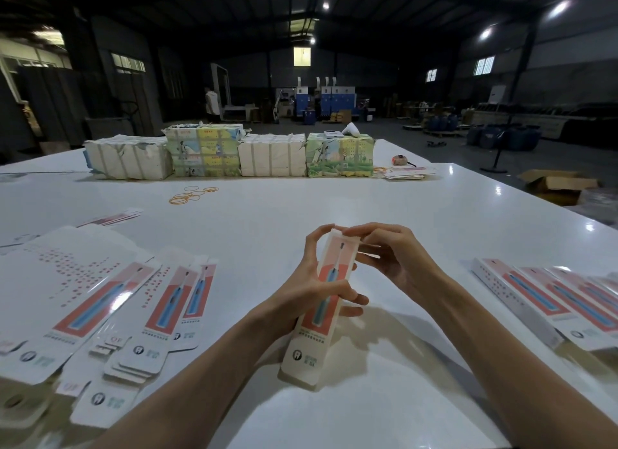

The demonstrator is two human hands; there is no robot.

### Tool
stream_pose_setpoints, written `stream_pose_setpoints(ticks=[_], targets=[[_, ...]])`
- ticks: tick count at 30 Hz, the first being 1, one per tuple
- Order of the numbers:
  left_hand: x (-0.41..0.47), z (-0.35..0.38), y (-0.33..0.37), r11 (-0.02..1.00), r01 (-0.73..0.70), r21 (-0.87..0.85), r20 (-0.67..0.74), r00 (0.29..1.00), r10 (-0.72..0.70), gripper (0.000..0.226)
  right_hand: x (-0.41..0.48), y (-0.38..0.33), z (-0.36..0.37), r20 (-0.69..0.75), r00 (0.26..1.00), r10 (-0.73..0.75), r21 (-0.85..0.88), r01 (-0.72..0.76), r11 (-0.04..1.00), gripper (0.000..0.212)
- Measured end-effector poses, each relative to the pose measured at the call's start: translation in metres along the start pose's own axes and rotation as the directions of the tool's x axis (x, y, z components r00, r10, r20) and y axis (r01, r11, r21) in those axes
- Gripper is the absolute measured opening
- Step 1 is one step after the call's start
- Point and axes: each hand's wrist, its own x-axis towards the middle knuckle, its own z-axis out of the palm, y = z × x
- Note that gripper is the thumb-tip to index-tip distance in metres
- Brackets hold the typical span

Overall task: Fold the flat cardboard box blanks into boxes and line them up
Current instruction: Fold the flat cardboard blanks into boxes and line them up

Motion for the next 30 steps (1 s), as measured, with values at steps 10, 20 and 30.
stream_pose_setpoints(ticks=[10, 20, 30], targets=[[-0.002, -0.005, 0.003, 0.979, 0.015, -0.201, -0.032, 0.999, -0.022, 0.103, 0.000, 0.019, 0.013, -0.036, 0.979, -0.200, -0.296, 0.180, 0.938, 0.019], [-0.003, -0.003, 0.000, 0.973, 0.006, -0.233, -0.014, 1.000, -0.010, 0.103, -0.004, 0.015, 0.015, -0.074, 0.989, -0.131, -0.166, 0.117, 0.979, 0.017], [-0.003, 0.000, -0.008, 0.973, 0.014, -0.230, -0.042, 0.999, -0.024, 0.098, -0.001, 0.023, 0.012, -0.051, 0.989, -0.141, -0.182, 0.130, 0.975, 0.016]])
